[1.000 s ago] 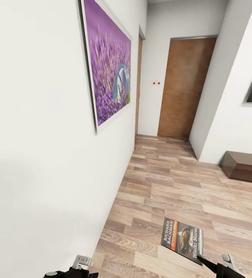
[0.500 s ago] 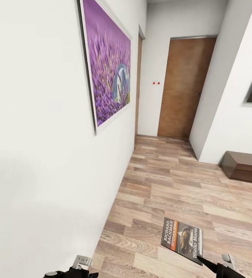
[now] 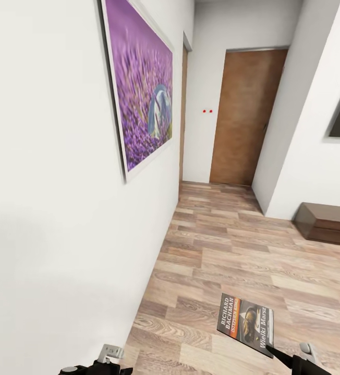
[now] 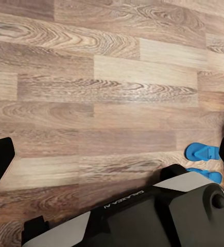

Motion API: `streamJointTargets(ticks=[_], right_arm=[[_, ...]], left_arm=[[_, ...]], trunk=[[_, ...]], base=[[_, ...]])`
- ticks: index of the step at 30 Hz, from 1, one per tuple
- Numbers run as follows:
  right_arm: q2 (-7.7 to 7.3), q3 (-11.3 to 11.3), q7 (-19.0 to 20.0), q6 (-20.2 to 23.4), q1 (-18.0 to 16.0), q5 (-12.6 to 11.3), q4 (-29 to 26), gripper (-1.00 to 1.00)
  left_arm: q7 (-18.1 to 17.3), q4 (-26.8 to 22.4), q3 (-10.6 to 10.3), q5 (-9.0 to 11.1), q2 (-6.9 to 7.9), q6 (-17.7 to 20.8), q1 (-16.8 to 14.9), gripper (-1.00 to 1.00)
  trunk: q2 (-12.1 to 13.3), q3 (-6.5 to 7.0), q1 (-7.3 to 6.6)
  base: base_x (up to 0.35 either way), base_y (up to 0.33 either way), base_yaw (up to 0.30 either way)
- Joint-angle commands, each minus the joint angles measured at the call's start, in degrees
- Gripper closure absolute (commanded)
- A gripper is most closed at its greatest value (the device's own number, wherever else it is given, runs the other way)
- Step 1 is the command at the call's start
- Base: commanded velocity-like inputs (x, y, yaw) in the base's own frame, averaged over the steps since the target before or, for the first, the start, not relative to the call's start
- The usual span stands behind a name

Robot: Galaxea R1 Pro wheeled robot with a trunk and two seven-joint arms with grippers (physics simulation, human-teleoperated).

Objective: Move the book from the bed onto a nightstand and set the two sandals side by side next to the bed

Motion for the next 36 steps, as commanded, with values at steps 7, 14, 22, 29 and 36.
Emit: streamJointTargets(ticks=[7,14,22,29,36], right_arm=[[-0.04,0.4,0.2,0.3,-0.1,-0.6,0.0,1.00],[-0.04,0.4,0.2,0.3,-0.1,-0.6,0.0,1.00],[-0.04,0.4,0.2,0.3,-0.1,-0.6,0.0,1.00],[-0.04,0.4,0.2,0.3,-0.1,-0.6,0.0,1.00],[-0.04,0.4,0.2,0.3,-0.1,-0.6,0.0,1.00]], left_arm=[[-0.1,0.1,0.2,-0.5,0.00,-0.4,-0.1,-1.00],[-0.1,0.1,0.2,-0.5,0.00,-0.4,-0.1,-1.00],[-0.1,0.1,0.2,-0.5,0.00,-0.4,-0.1,-1.00],[-0.1,0.1,0.2,-0.5,0.00,-0.4,-0.1,-1.00],[-0.1,0.1,0.2,-0.5,0.00,-0.4,-0.1,-1.00]], trunk=[[-0.1,-0.12,0.06],[-0.1,-0.12,0.06],[-0.1,-0.12,0.06],[-0.1,-0.12,0.06],[-0.1,-0.12,0.06]], base=[[0.229,0.106,0.000],[0.027,0.011,-0.001],[0.001,0.001,-0.161],[0.000,0.000,-0.205],[0.000,0.000,-0.154]])
